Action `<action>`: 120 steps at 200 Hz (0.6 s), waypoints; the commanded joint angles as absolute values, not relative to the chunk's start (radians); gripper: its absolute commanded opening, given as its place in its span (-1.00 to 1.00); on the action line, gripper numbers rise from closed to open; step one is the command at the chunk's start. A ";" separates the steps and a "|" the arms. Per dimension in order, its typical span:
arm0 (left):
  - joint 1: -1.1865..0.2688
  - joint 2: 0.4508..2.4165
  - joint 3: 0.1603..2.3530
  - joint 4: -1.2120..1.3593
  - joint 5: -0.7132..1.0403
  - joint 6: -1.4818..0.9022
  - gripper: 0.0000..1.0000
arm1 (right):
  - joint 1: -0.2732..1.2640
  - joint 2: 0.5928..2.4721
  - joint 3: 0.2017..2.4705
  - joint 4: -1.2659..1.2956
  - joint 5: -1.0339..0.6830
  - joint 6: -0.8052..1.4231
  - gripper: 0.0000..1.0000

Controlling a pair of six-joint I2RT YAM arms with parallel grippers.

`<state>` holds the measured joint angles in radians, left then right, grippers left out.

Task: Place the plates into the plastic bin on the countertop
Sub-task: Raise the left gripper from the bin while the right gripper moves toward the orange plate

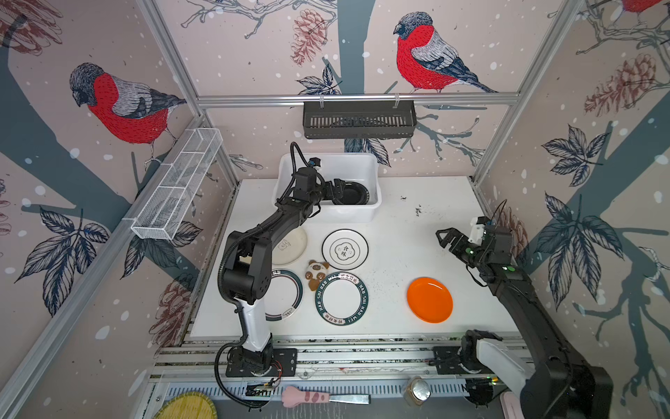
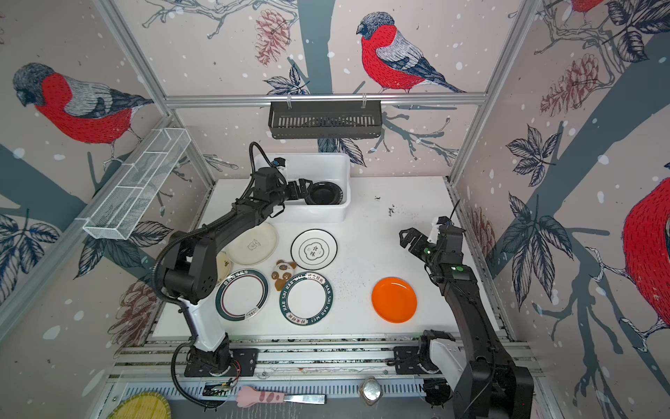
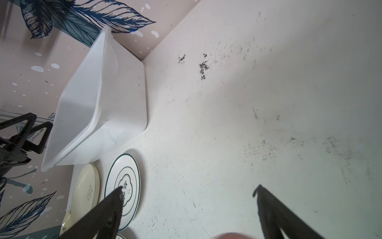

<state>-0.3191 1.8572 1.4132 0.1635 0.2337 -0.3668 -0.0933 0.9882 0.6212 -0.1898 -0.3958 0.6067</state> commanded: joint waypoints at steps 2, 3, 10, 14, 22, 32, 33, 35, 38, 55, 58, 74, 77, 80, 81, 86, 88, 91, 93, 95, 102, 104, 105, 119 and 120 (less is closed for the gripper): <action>-0.339 1.780 1.352 0.251 0.230 -0.381 0.95 | -0.116 1.006 0.598 -0.172 -0.487 0.649 0.99; -0.340 1.775 1.346 0.254 0.229 -0.381 0.95 | -0.116 1.007 0.597 -0.172 -0.489 0.650 0.99; -0.348 1.747 1.312 0.269 0.217 -0.377 0.95 | -0.121 1.012 0.593 -0.167 -0.499 0.655 0.99; -0.353 1.728 1.293 0.277 0.208 -0.376 0.95 | -0.123 1.014 0.592 -0.168 -0.501 0.655 0.99; -0.364 1.696 1.258 0.291 0.197 -0.377 0.95 | -0.124 1.017 0.592 -0.171 -0.501 0.655 0.99; -0.375 1.659 1.221 0.303 0.196 -0.380 0.95 | -0.127 1.020 0.594 -0.179 -0.496 0.652 0.99; -0.376 1.656 1.218 0.302 0.195 -0.380 0.95 | -0.127 1.019 0.594 -0.180 -0.496 0.651 0.99; -0.378 1.650 1.212 0.303 0.195 -0.381 0.95 | -0.128 1.020 0.594 -0.182 -0.496 0.651 0.99; -0.382 1.641 1.202 0.305 0.193 -0.381 0.95 | -0.127 1.019 0.595 -0.184 -0.494 0.648 0.99; -0.402 1.579 1.147 0.307 0.174 -0.380 0.95 | -0.128 1.021 0.598 -0.205 -0.468 0.630 0.99; -0.407 1.570 1.136 0.308 0.170 -0.379 0.95 | -0.129 1.020 0.598 -0.212 -0.463 0.626 0.99; -0.425 1.501 1.076 0.310 0.134 -0.370 0.95 | -0.138 1.027 0.605 -0.249 -0.449 0.599 0.99; -0.428 1.488 1.066 0.310 0.125 -0.367 0.95 | -0.143 1.028 0.609 -0.262 -0.452 0.591 0.99; -0.431 1.474 1.053 0.309 0.116 -0.367 0.95 | -0.147 1.029 0.614 -0.275 -0.452 0.584 0.99; -0.432 1.470 1.051 0.309 0.113 -0.367 0.95 | -0.148 1.031 0.615 -0.280 -0.452 0.582 0.99; -0.434 1.449 1.032 0.309 0.103 -0.367 0.95 | -0.155 1.031 0.621 -0.303 -0.453 0.573 0.99; -0.435 1.440 1.025 0.309 0.099 -0.366 0.95 | -0.157 1.031 0.622 -0.309 -0.451 0.569 0.99; -0.436 1.430 1.013 0.310 0.096 -0.367 0.95 | -0.159 1.030 0.624 -0.320 -0.451 0.565 0.99; -0.436 1.420 1.007 0.312 0.093 -0.369 0.95 | -0.161 1.029 0.624 -0.325 -0.450 0.563 0.99; -0.436 1.411 1.004 0.313 0.091 -0.369 0.95 | -0.162 1.029 0.624 -0.329 -0.449 0.561 0.99; -0.436 1.385 0.966 0.319 0.088 -0.370 0.95 | -0.168 1.022 0.624 -0.341 -0.444 0.557 0.99; -0.436 1.378 0.958 0.318 0.086 -0.368 0.95 | -0.169 1.019 0.624 -0.344 -0.442 0.557 0.99; -0.436 1.375 0.955 0.317 0.085 -0.367 0.95 | -0.170 1.018 0.624 -0.345 -0.442 0.557 0.99; -0.436 1.332 0.921 0.285 0.048 -0.357 0.95 | -0.173 0.996 0.617 -0.359 -0.445 0.549 0.99; -0.436 1.330 0.919 0.282 0.045 -0.357 0.95 | -0.172 0.995 0.616 -0.360 -0.445 0.548 0.99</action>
